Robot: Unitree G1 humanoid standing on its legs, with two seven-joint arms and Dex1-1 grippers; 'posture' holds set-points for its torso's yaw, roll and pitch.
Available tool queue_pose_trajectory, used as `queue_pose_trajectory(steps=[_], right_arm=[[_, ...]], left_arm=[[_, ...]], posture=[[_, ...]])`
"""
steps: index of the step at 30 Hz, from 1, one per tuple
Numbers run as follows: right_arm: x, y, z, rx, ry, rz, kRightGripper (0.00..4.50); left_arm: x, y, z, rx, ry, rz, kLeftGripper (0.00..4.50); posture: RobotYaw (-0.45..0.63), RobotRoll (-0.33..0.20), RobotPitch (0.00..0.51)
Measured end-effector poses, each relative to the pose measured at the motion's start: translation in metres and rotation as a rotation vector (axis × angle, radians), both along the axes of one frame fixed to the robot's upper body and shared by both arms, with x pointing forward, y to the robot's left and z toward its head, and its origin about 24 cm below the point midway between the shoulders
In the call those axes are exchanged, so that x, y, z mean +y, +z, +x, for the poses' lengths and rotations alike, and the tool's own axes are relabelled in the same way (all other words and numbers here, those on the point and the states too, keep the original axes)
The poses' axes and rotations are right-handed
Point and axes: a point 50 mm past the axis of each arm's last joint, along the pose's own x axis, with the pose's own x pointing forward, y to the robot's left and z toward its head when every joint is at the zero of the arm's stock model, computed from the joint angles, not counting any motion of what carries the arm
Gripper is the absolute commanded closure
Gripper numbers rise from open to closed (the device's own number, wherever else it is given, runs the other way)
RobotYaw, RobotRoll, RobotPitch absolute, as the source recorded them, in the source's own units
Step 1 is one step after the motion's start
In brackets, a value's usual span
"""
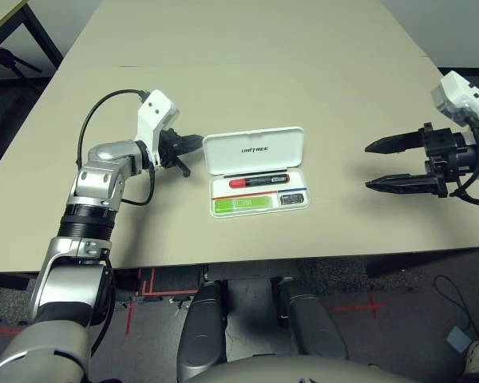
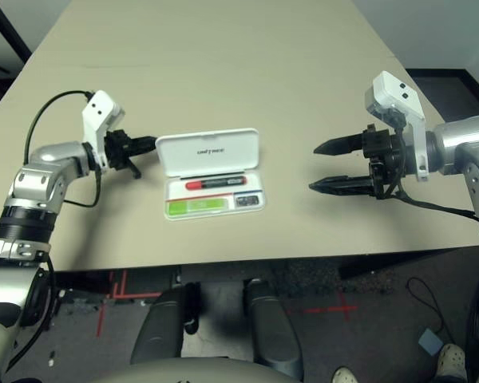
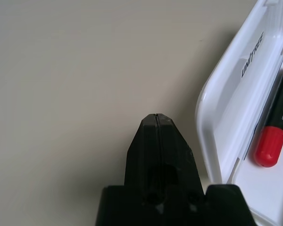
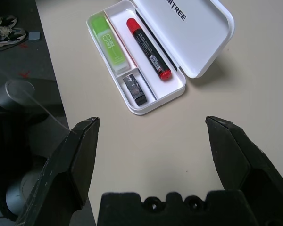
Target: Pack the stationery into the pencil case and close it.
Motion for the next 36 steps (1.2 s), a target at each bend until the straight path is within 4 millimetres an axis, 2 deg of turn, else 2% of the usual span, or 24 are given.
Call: queue_pose_trajectory(steps=[12,24,36], right_arm=[[0.001,-0.001,0.000,0.002,0.004,-0.001,0.00],[0.004,-0.007,0.002,0.020,0.018,-0.023,0.00],[0.008,-0.014,0.006,0.026,0.028,-0.044,0.00]], left_arm=[[-0.016,-0.001,-0.001,-0.003,-0.054,-0.017,4.46],[-0.030,0.003,-0.030,0.019,-0.233,0.031,4.46],[-0.044,-0.003,-0.052,0.058,-0.346,0.061,4.46]], posture=[[-0.07,0.000,0.175],[-0.07,0.000,0.179],[-0.06,0.000,0.180]])
